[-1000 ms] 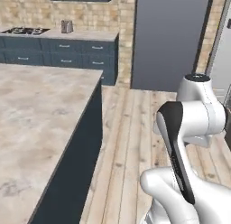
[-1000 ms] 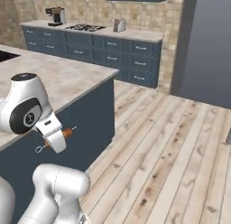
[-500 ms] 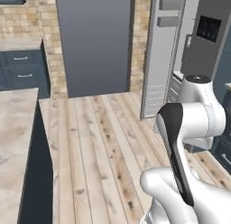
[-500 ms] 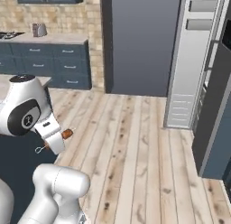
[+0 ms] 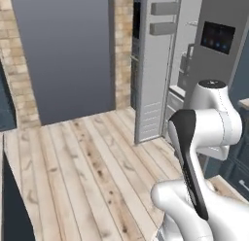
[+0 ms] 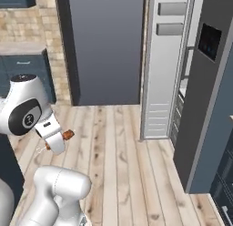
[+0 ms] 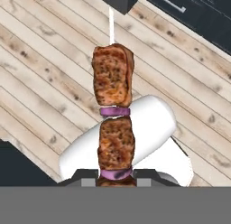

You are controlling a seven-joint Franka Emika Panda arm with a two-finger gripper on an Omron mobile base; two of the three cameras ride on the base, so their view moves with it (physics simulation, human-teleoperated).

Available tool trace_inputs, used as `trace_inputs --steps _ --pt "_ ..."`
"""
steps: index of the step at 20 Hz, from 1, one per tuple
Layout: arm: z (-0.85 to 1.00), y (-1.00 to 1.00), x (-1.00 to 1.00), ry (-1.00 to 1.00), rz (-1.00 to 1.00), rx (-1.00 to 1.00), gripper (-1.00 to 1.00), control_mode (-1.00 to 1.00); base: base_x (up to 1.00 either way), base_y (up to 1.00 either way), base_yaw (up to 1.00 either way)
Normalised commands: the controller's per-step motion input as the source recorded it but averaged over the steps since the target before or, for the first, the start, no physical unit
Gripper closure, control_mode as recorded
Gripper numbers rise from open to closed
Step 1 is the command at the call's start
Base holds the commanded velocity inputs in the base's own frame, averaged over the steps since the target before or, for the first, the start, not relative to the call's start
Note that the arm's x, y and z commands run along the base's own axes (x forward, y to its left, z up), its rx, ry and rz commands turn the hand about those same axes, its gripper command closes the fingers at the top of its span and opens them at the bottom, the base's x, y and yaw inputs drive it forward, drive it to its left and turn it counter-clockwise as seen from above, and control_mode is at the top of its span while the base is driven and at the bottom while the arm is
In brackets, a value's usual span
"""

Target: Store the kebab skewer in the freezer for long-term storage. Close the freezer door after placing the cooked food.

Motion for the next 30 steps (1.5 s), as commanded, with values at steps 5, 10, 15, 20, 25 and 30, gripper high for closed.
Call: trace_inputs --steps 5,10,15,20,25,30 --pt "0.00 0.00 0.00 0.00 0.00 0.00 1.00 1.00 1.00 0.00 -0.34" --pt "0.00 0.00 0.00 0.00 0.00 0.00 1.00 1.00 1.00 0.00 -0.38" --pt "0.00 0.00 0.00 0.00 0.00 0.00 1.00 1.00 1.00 0.00 -0.47" --pt "0.00 0.00 0.00 0.00 0.00 0.00 1.00 1.00 0.82 0.09 -0.56" --pt "0.00 0.00 0.00 0.00 0.00 0.00 1.00 1.00 0.84 0.22 -0.57" --pt "0.00 0.00 0.00 0.00 0.00 0.00 1.00 1.00 0.80 0.45 -0.43"
